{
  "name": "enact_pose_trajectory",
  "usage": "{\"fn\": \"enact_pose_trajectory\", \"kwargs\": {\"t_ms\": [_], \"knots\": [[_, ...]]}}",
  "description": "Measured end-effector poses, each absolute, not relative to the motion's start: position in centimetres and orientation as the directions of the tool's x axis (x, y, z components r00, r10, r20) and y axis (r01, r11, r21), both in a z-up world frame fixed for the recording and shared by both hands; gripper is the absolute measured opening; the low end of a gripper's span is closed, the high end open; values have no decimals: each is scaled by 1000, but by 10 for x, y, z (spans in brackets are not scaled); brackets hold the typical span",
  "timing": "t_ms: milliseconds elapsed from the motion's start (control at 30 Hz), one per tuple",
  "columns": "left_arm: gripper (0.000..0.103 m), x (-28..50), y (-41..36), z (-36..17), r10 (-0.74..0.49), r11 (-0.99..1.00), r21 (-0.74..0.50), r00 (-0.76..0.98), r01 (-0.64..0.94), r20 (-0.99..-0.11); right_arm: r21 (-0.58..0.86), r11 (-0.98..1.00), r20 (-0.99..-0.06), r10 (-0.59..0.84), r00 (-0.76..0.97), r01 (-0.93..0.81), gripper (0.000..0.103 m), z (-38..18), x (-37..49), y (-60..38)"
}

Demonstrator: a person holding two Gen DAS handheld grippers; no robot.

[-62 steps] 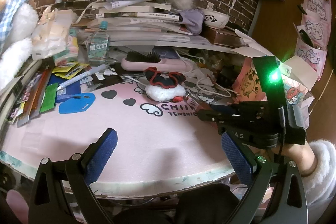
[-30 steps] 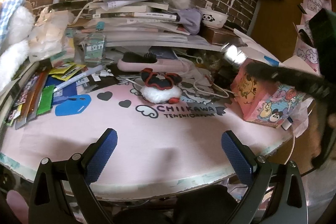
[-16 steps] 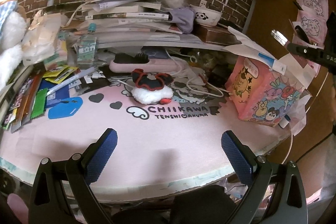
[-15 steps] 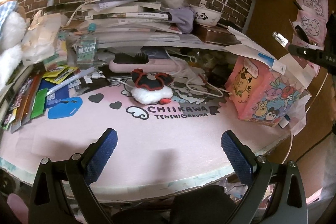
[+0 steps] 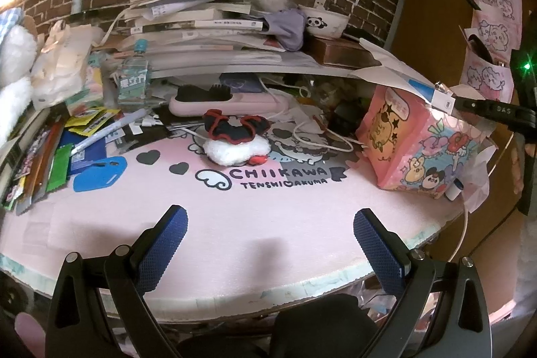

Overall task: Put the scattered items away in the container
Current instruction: 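Lift the red-handled tool with the right gripper toward the box, then lower the red-handled tool into the white box and open the right gripper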

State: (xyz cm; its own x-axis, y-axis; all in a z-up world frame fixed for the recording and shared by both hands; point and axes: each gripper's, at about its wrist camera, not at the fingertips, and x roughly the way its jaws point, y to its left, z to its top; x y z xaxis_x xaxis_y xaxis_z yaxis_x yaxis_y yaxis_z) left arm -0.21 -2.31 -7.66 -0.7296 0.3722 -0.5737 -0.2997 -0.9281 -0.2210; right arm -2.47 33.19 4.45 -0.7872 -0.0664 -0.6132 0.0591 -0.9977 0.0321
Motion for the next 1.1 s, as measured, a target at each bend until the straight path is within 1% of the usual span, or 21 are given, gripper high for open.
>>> {"fn": "enact_pose_trajectory", "kwargs": {"t_ms": [267, 333, 400, 500, 833, 1100], "knots": [[99, -3, -22, -77, 374, -928, -224, -726, -299, -577, 21, -999, -627, -52, -777, 50, 16, 35, -24, 335], [99, -3, -21, -78, 374, -927, -221, -725, -301, -578, 16, -999, -628, -50, -777, 52, 18, 34, -24, 333], [99, -4, -20, -78, 373, -928, -220, -725, -302, -579, 17, -998, -627, -55, -777, 58, 24, 34, -23, 331], [99, -3, -20, -78, 374, -927, -223, -725, -301, -578, 6, -998, -627, -51, -777, 61, 27, 34, -23, 328], [99, -5, -19, -75, 382, -924, -221, -721, -312, -578, 13, -997, -635, -65, -770, 73, 28, 35, -24, 324], [99, -6, -16, -73, 378, -925, -209, -722, -317, -579, 18, -991, -614, -114, -781, 131, 28, 46, -21, 301]]}}
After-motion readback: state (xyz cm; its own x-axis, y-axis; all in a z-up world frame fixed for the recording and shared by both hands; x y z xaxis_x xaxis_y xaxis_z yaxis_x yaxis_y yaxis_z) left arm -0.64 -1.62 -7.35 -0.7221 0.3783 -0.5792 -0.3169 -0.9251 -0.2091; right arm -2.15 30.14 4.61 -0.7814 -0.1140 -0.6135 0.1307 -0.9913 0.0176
